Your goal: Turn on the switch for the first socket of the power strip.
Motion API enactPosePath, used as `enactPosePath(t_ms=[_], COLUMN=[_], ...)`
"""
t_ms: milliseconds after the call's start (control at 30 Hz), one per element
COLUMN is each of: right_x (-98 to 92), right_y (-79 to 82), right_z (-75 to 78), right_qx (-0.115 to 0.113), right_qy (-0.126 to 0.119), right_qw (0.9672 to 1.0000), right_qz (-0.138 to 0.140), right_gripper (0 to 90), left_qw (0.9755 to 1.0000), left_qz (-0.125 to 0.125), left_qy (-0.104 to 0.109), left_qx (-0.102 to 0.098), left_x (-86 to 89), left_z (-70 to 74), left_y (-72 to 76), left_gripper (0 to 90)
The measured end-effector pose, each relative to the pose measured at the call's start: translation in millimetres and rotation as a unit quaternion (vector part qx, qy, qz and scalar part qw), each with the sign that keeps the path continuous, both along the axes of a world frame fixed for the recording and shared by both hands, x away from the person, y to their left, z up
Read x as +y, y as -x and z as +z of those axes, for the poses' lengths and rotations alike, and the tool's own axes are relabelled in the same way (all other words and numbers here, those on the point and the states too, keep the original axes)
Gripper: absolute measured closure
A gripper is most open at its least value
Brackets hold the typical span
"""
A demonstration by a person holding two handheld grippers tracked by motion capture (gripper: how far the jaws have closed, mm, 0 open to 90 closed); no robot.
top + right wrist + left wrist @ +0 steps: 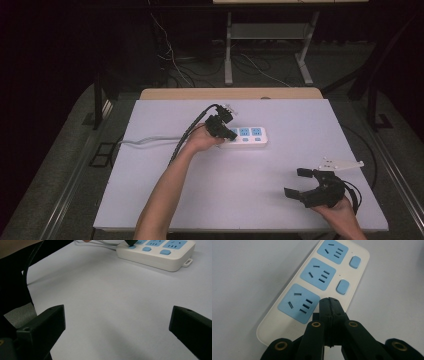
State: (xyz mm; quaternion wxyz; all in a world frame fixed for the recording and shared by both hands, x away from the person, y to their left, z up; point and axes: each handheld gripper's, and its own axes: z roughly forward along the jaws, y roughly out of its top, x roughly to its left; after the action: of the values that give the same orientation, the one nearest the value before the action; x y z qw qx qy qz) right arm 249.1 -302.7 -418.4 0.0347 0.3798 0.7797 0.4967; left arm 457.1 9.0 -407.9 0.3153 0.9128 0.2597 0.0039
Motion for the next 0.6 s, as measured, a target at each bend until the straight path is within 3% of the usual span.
enactPosePath(t_ms=[267,333,600], right_x=[-0.6,-1.6,-1.7], right_y=[1.2,1.2,1.5], right_z=[1.5,1.6,1.8], right_qx=[-0.004,-0.005,-0.005], right_qy=[-0.002,-0.003,-0.002], right_qw=[1.0,1.0,1.0], right_qz=[-0.001,-0.002,-0.003], right_gripper=[0.1,0.1,0.1], left_qw=[0.9998,0.9998,0.9991], left_qz=[0.017,0.021,0.036], left_qy=[0.008,0.002,0.022], left_qx=[-0.001,-0.002,0.0], left_x=[1.2,0.4,3.8], left_z=[-3.2,-3.7,-6.1], left_y=[2.7,4.7,6.1], left_gripper=[89.8,89.8,89.7])
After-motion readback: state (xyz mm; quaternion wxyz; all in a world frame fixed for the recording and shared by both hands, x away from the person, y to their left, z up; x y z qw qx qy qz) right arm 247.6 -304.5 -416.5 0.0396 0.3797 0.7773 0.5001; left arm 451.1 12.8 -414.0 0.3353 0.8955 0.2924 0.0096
